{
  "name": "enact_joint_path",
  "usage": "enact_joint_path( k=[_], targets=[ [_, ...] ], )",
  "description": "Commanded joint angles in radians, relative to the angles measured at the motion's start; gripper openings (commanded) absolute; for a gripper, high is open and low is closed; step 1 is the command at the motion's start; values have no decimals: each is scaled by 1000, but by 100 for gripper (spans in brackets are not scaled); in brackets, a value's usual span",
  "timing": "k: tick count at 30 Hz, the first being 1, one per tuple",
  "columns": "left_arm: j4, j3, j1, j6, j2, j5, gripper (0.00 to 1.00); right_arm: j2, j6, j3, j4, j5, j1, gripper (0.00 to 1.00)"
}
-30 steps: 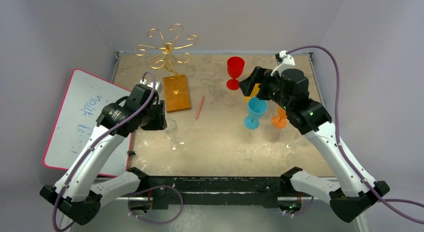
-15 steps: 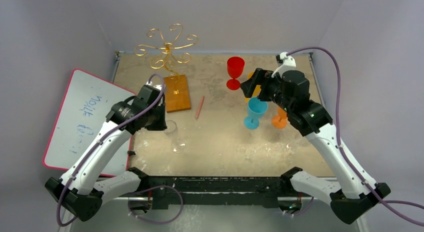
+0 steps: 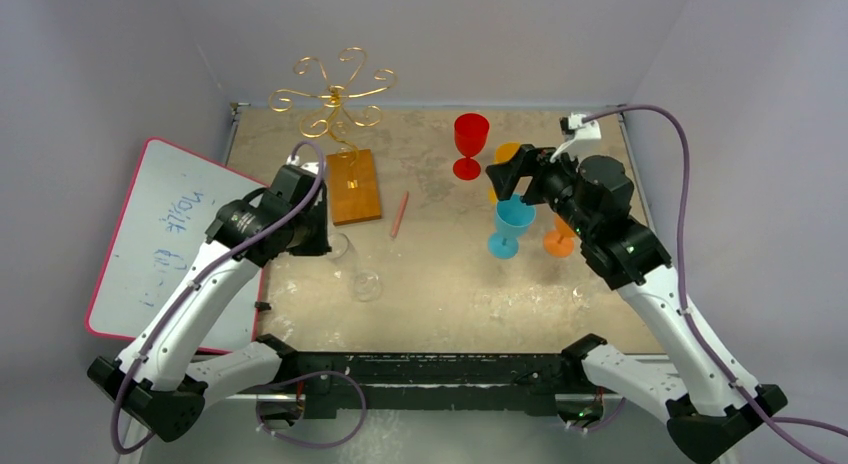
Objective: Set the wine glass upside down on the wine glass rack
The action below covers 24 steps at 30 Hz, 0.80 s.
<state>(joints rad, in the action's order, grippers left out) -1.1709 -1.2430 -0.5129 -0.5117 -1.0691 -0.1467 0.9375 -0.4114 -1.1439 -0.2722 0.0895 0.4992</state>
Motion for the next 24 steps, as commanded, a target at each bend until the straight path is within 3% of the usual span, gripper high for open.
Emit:
enact_joint_path(
  k=[1, 6, 14, 24],
  targets=[
    [-2, -74, -3, 7, 26, -32, 0, -3, 121, 29, 169, -138, 6, 87],
    [-12, -120, -3, 13, 35, -18, 0, 2, 233, 54, 296, -266, 9, 82],
    [-35, -185, -3, 14, 60, -9, 0, 70, 456, 78, 359, -410, 58, 77],
    [-20, -265, -3, 36, 73, 115, 0, 48, 962, 130, 303, -577, 268, 75]
  ],
)
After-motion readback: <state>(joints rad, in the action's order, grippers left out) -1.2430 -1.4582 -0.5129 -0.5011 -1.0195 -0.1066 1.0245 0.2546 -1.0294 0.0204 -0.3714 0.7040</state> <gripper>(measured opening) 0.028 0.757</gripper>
